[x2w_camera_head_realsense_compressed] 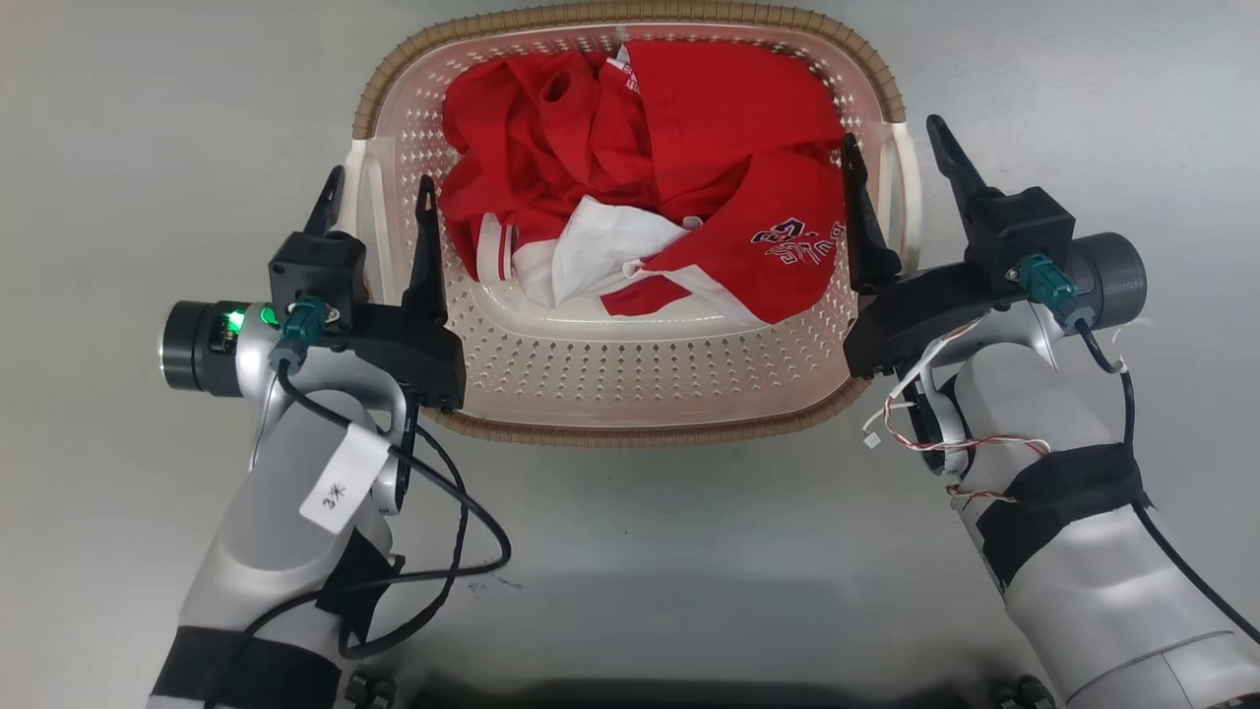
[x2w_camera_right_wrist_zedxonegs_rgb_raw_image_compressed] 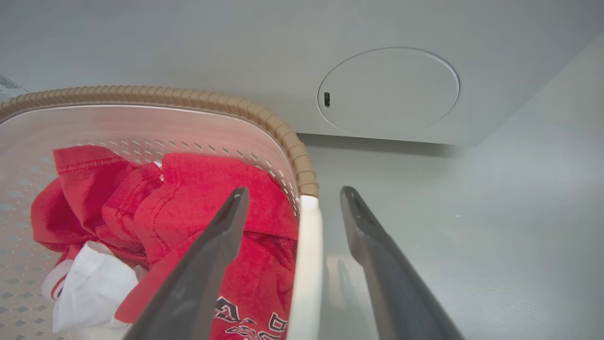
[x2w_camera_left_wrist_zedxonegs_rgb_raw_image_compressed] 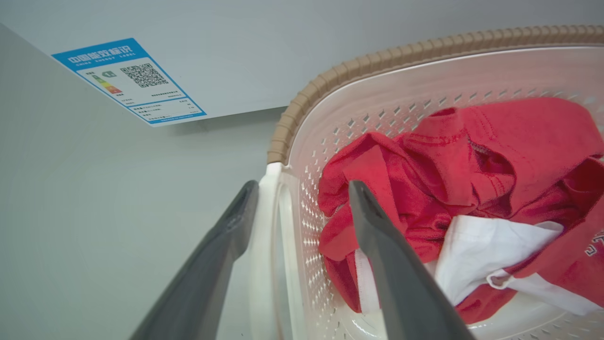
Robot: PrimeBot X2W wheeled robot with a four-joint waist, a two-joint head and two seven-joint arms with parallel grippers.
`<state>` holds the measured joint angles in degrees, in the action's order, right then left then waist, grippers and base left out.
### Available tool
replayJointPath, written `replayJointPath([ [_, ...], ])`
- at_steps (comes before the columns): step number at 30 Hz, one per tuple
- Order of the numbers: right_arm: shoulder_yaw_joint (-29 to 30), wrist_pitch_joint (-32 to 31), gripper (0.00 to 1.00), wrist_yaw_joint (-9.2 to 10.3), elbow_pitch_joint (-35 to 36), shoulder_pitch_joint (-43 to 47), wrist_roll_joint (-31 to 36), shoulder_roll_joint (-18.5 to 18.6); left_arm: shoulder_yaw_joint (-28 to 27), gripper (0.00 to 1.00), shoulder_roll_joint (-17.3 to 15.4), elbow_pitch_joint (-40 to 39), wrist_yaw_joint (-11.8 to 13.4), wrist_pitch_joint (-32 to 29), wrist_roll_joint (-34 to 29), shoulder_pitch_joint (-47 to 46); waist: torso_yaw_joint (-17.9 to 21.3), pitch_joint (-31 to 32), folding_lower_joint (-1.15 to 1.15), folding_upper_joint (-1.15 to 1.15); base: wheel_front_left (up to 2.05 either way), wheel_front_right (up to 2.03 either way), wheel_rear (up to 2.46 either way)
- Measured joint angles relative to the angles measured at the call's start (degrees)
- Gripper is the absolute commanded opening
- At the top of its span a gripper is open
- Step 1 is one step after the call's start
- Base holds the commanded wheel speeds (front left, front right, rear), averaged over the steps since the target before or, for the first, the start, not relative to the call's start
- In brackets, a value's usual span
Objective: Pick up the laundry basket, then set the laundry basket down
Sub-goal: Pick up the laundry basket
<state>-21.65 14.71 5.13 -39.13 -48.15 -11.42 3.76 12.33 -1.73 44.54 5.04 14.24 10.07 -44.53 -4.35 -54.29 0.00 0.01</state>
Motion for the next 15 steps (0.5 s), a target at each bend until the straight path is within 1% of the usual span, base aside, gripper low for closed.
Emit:
replayJointPath([
  [5, -1.9, 0.0, 1.00, 0.49, -2.1, -1.1, -1.9, 0.1, -0.1, 1.00, 0.0, 3.1, 0.1, 0.0, 1.0, -0.7, -0.3, -1.0, 0.00, 0.00, 0.00, 0.00, 0.00],
  [7, -2.6, 0.0, 1.00, 0.60, -2.7, -1.7, -2.9, 0.1, 0.1, 1.00, 0.1, 3.4, 0.5, 0.0, 1.3, -0.9, -0.3, -1.3, 0.00, 0.00, 0.00, 0.00, 0.00],
  [15, -5.3, 0.0, 1.00, 1.16, -4.7, -3.2, -6.4, 0.1, 1.7, 1.00, 0.1, 5.7, 0.5, 0.0, 3.2, -2.5, -0.3, -2.1, 0.00, -0.01, 0.00, 0.00, 0.00],
])
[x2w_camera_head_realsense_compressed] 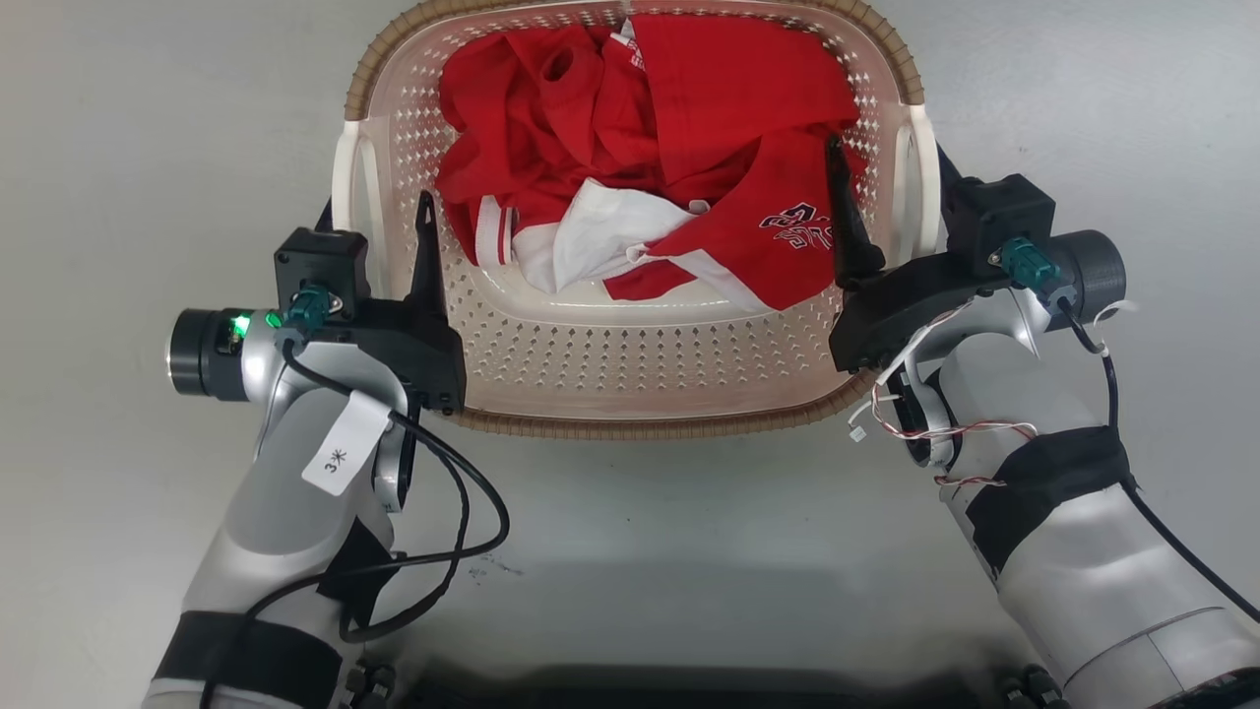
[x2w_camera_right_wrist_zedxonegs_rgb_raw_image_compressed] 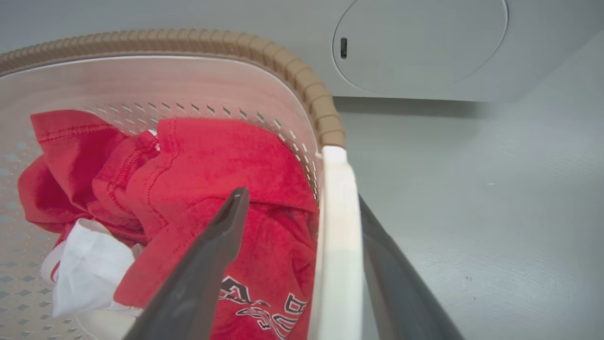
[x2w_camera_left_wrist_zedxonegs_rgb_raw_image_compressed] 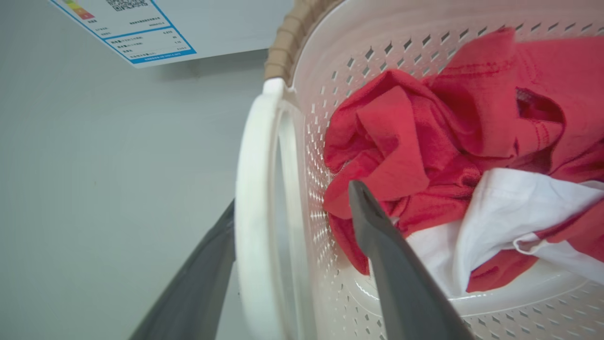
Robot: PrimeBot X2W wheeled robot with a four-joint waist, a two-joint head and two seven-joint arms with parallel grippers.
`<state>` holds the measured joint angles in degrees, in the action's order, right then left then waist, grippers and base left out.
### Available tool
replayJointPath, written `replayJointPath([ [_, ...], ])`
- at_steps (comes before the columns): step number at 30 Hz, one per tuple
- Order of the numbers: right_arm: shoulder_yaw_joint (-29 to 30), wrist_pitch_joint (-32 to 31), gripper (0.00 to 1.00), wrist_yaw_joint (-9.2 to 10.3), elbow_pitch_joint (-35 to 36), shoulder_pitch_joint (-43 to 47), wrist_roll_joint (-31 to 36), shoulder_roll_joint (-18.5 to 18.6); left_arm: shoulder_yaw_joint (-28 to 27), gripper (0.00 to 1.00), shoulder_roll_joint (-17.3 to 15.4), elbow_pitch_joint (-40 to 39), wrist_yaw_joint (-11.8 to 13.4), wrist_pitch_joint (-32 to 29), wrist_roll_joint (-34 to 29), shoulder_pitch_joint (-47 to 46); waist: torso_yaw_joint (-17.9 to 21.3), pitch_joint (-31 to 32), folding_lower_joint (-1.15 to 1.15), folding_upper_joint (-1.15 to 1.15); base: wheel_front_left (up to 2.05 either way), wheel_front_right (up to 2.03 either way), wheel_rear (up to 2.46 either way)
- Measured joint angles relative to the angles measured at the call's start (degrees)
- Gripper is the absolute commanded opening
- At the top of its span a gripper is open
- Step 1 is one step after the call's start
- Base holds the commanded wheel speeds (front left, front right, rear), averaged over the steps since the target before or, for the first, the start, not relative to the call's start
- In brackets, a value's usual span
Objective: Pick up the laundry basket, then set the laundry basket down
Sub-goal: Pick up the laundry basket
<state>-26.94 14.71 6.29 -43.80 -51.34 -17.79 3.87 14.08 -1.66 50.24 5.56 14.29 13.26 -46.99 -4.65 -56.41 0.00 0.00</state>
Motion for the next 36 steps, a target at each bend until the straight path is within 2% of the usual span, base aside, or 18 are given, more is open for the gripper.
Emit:
replayJointPath([
  [24, -5.7, 0.0, 1.00, 0.83, -6.2, -2.1, -9.9, 0.1, 4.9, 1.00, 0.0, 7.3, 0.0, 0.0, 1.7, -3.4, 0.4, 1.2, 0.00, 0.00, 0.00, 0.00, 0.00],
  [25, -5.8, 0.0, 0.99, 0.83, -6.5, -2.1, -10.4, 0.1, 5.1, 0.81, 0.0, 7.6, 0.0, 0.0, 1.8, -3.5, 0.4, 1.3, 0.00, 0.00, 0.00, 0.00, 0.00],
  [26, -5.9, 0.0, 0.90, 0.83, -6.7, -2.1, -10.8, 0.1, 5.3, 0.64, 0.0, 8.1, 0.0, 0.0, 1.8, -3.7, 0.4, 1.4, 0.00, 0.00, 0.00, 0.00, 0.00],
  [27, -6.0, 0.0, 0.69, 0.83, -6.9, -2.1, -11.0, 0.1, 5.4, 0.46, 0.0, 8.4, 0.0, 0.0, 1.8, -3.9, 0.5, 1.5, 0.00, 0.00, 0.00, 0.00, 0.00],
  [28, -6.2, 0.0, 0.46, 0.83, -7.1, -2.1, -11.1, 0.1, 5.6, 0.33, 0.0, 8.7, 0.0, 0.0, 1.8, -4.2, 0.5, 1.6, 0.00, 0.00, 0.00, 0.00, 0.00],
  [29, -6.4, 0.0, 0.35, 0.83, -7.3, -2.1, -11.3, 0.1, 5.8, 0.02, -0.2, 8.9, 0.0, 0.0, 1.8, -4.4, 0.5, 1.7, 0.00, 0.00, 0.00, 0.00, 0.00],
  [30, -6.6, 0.0, 0.35, 0.83, -7.5, -2.1, -11.6, 0.1, 6.2, 0.02, -0.2, 9.0, 0.0, 0.0, 1.8, -4.5, 0.6, 1.8, 0.00, 0.00, 0.00, 0.00, 0.00],
  [32, -6.7, 0.0, 0.00, 1.31, -8.3, -2.1, -12.4, 0.7, 6.7, 0.00, -0.2, 9.9, -0.1, 0.1, 1.9, -4.5, 0.6, 2.1, 0.00, 0.00, 0.00, 0.00, 0.00],
  [36, -7.2, 0.0, 0.00, 1.32, -9.2, -2.1, -14.2, 0.8, 8.3, 0.00, -0.2, 10.3, 0.0, 0.2, 3.9, -4.5, 0.8, 3.1, 0.00, 0.00, 0.00, 0.00, 0.00],
])
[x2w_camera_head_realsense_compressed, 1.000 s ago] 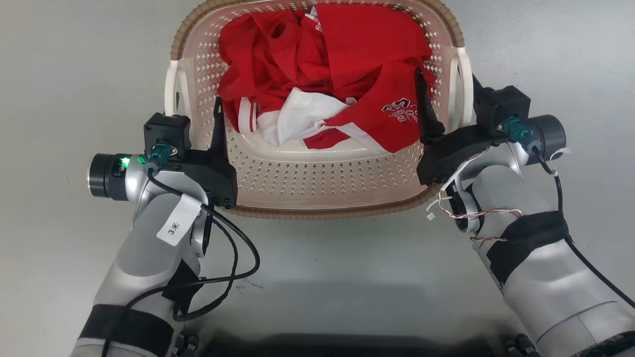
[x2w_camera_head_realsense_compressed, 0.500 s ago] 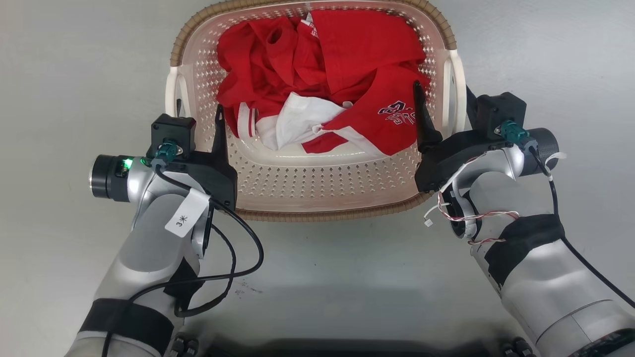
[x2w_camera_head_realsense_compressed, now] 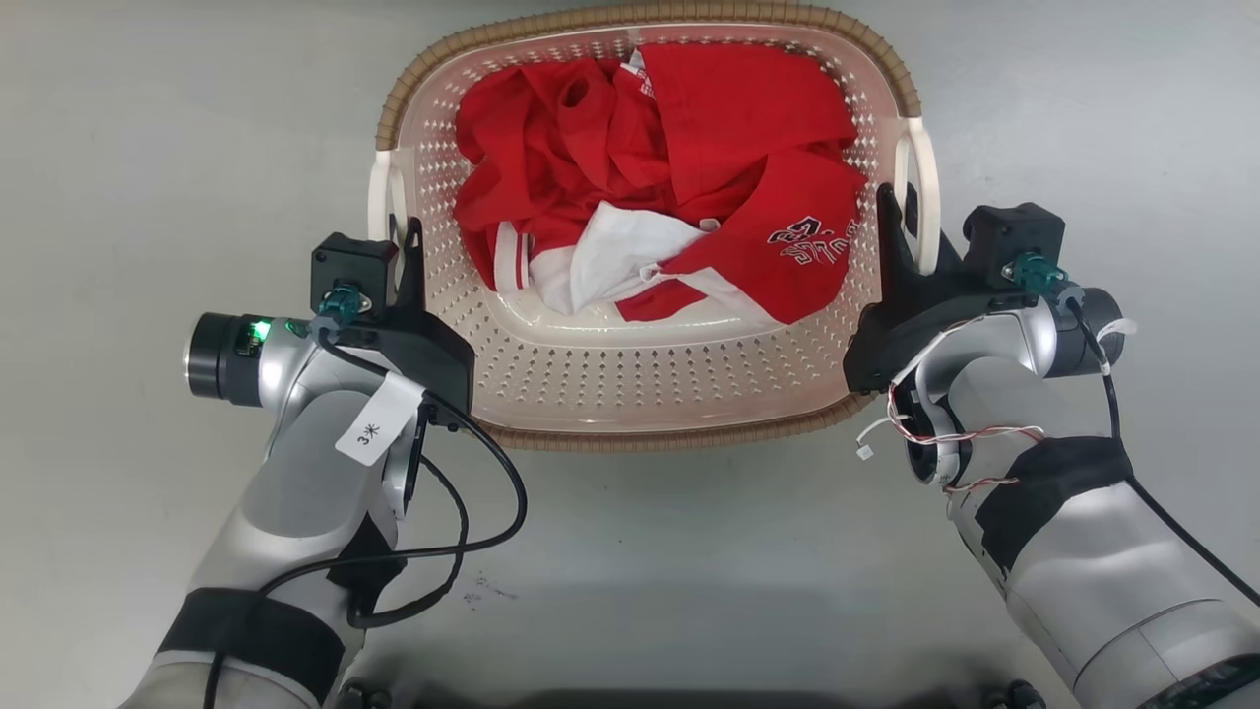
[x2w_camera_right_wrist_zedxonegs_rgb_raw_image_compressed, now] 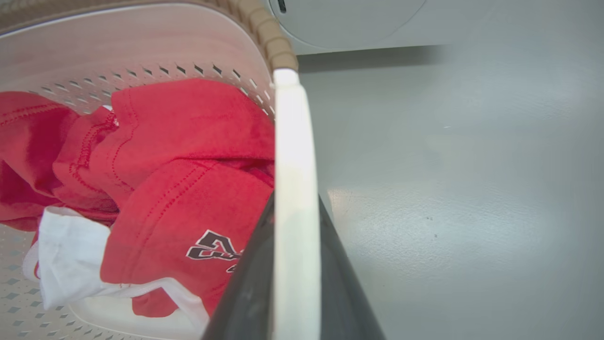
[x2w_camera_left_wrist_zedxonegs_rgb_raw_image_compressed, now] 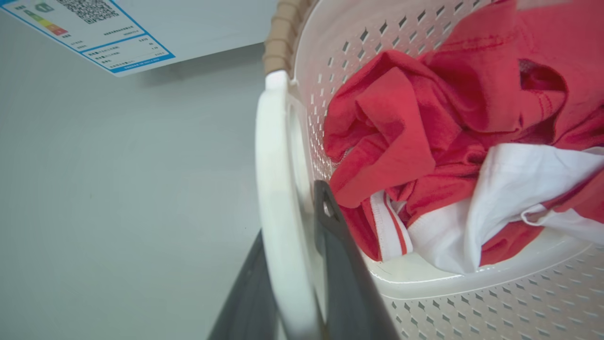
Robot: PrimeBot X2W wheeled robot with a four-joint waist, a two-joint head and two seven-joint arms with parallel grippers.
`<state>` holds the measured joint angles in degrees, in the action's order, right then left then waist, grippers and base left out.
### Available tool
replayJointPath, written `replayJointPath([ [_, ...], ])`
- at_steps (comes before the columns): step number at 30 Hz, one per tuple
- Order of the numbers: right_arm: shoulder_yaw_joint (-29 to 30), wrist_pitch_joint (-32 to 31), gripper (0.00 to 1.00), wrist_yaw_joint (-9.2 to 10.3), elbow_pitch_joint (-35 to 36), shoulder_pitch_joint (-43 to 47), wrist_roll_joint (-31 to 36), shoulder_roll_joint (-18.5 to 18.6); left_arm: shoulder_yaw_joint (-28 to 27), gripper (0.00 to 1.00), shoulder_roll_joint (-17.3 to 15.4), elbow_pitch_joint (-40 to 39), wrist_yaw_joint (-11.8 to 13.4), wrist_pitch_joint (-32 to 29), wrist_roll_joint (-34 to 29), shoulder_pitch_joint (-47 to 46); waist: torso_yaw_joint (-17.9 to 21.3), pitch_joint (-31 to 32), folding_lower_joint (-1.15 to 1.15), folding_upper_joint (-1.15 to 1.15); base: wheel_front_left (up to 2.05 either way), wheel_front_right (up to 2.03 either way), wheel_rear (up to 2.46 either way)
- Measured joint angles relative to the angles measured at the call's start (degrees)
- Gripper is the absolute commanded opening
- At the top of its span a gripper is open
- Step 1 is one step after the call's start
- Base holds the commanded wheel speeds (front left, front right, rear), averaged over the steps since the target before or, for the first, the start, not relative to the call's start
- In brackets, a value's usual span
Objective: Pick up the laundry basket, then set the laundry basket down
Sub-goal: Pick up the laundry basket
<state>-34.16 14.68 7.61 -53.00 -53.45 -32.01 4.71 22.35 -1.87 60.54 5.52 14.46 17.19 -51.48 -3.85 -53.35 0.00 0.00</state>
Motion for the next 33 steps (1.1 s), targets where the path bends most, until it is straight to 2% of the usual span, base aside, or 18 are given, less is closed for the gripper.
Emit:
replayJointPath([
  [20, -4.9, -0.1, 0.00, -0.03, -5.3, 2.3, -5.8, -0.1, 7.3, 0.00, -0.3, 0.7, 0.6, -1.1, 6.7, 2.5, 1.5, 7.8, 0.00, 0.00, 0.00, 0.00, 0.00],
  [33, -9.3, -3.9, 0.00, -0.03, -7.0, 5.4, -9.8, -0.1, 11.7, 0.00, -0.4, 1.5, 0.9, -4.8, 11.4, 6.8, 2.0, 14.6, 0.01, 0.00, 0.00, 0.00, 0.00],
])
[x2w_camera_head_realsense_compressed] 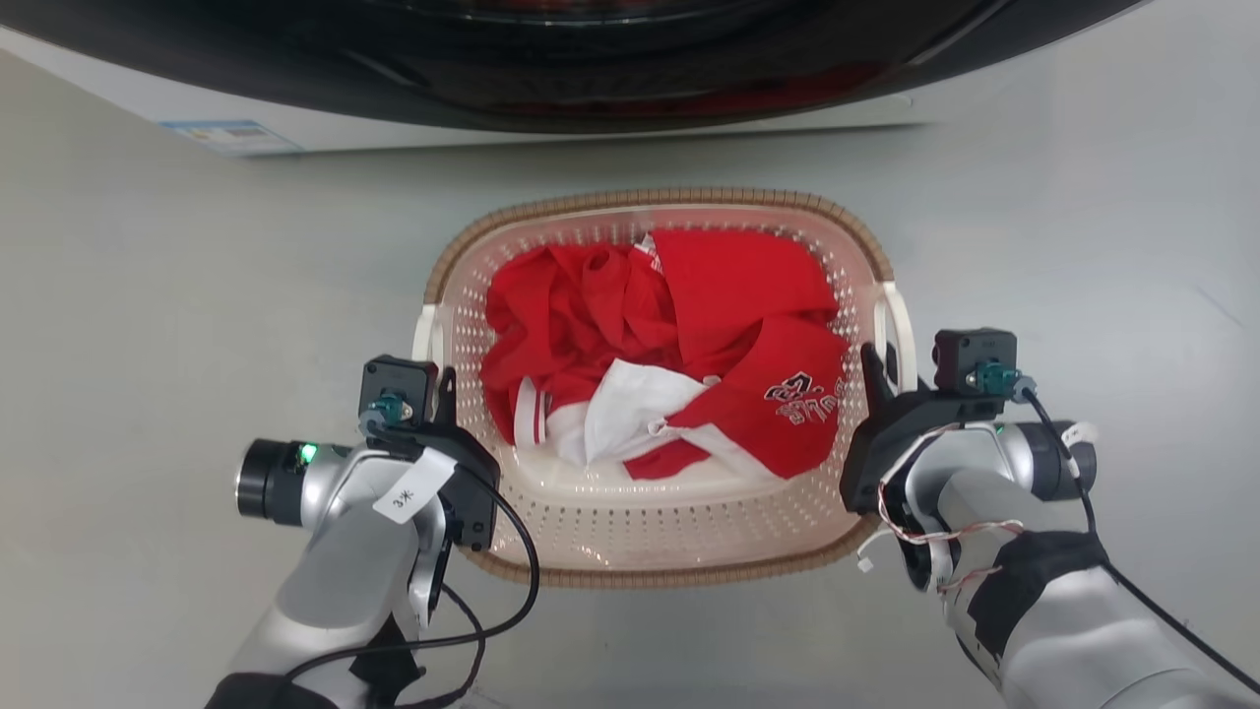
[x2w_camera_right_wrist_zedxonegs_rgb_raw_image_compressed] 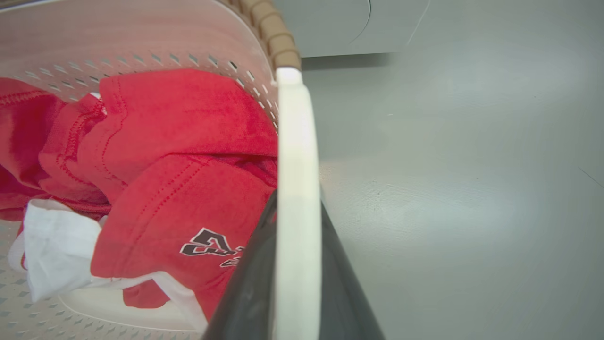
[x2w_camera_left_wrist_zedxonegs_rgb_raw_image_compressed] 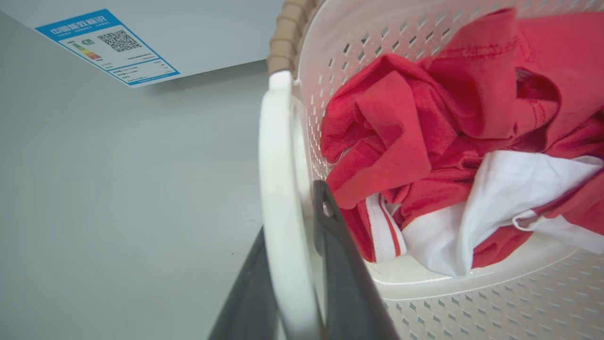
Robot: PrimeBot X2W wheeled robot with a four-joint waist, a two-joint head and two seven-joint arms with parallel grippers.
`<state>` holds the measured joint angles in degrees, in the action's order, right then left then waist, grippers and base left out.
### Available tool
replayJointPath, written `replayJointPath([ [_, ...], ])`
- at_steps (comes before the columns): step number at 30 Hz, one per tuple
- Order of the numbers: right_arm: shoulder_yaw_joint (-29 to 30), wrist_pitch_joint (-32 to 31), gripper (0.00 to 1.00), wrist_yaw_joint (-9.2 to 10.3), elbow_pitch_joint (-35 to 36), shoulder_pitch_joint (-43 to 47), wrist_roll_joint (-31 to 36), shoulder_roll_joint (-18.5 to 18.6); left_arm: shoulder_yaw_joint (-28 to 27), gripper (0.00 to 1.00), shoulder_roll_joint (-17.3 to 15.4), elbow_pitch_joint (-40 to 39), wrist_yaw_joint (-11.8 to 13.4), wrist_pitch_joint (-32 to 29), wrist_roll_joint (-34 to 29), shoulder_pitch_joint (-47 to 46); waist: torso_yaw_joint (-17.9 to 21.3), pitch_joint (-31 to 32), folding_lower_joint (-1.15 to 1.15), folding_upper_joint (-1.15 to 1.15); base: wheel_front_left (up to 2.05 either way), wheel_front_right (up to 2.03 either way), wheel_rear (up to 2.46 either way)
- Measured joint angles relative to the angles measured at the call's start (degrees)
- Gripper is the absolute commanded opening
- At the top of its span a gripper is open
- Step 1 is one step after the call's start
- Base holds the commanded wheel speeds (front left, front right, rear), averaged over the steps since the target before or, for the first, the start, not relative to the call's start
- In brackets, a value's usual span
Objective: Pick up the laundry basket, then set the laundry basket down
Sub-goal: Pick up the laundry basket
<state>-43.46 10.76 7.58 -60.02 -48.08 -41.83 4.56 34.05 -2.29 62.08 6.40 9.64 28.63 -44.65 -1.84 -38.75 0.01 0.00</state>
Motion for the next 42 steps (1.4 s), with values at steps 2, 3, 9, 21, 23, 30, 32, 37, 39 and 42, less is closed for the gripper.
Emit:
replayJointPath([
  [2, -0.5, -0.3, 0.00, 0.00, -0.2, 0.7, -0.9, 0.0, 0.4, 0.00, 0.0, 0.1, 0.2, -0.5, 0.4, 0.8, 0.0, 1.1, 0.00, 0.00, 0.00, 0.00, 0.00],
  [3, -1.1, -0.7, 0.00, 0.00, -0.4, 1.6, -1.5, -0.1, 1.1, 0.00, 0.0, 0.1, 0.2, -1.0, 0.9, 1.6, 0.0, 2.3, 0.00, 0.00, 0.00, 0.00, 0.00],
  [9, -2.7, -1.9, 0.00, 0.00, -1.1, 4.3, -3.1, -0.2, 3.3, 0.00, 0.0, 0.0, 0.2, -2.1, 3.6, 4.6, -0.1, 5.8, 0.00, -0.01, 0.00, 0.00, 0.00],
  [21, -5.9, -4.2, 0.00, 0.00, -1.4, 11.3, -7.2, -0.3, 7.5, 0.00, -0.3, -0.6, 0.3, -5.1, 7.7, 11.1, -0.7, 14.7, 0.00, 0.00, 0.00, 0.00, 0.00],
  [23, -6.5, -4.3, 0.00, 0.00, -1.4, 12.4, -8.2, -0.3, 8.1, 0.00, -0.3, -0.7, 0.3, -5.6, 8.1, 12.1, -0.9, 16.4, 0.00, -0.01, 0.00, 0.00, 0.00],
  [30, -7.7, -5.2, 0.00, 0.00, -1.3, 15.8, -10.1, -0.3, 9.9, 0.00, -0.4, -0.6, 0.4, -7.1, 10.2, 15.0, -1.3, 21.4, 0.00, -0.01, 0.00, 0.00, 0.00],
  [32, -8.2, -5.5, 0.00, 0.00, -1.3, 17.0, -10.8, -0.3, 10.6, 0.00, -0.4, -0.5, 0.5, -7.5, 10.4, 15.8, -1.5, 23.1, 0.00, -0.01, 0.00, 0.00, 0.00],
  [37, -9.3, -5.8, 0.00, 0.00, -0.9, 19.9, -12.9, -0.4, 11.5, 0.00, -0.4, 0.0, 0.5, -8.4, 11.2, 17.9, -1.7, 27.3, 0.01, -0.01, 0.00, 0.00, 0.00],
  [39, -9.8, -6.2, 0.00, 0.00, -0.7, 21.1, -13.5, -0.5, 12.0, 0.00, -0.4, 0.2, 0.5, -8.6, 11.2, 18.9, -1.8, 29.1, 0.01, -0.01, 0.00, 0.00, 0.00],
  [42, -10.6, -6.2, 0.00, 0.00, -0.3, 23.0, -14.4, -0.5, 12.8, 0.00, -0.5, 0.3, 0.5, -9.1, 11.7, 20.6, -1.9, 31.6, 0.00, -0.01, 0.00, 0.00, 0.00],
])
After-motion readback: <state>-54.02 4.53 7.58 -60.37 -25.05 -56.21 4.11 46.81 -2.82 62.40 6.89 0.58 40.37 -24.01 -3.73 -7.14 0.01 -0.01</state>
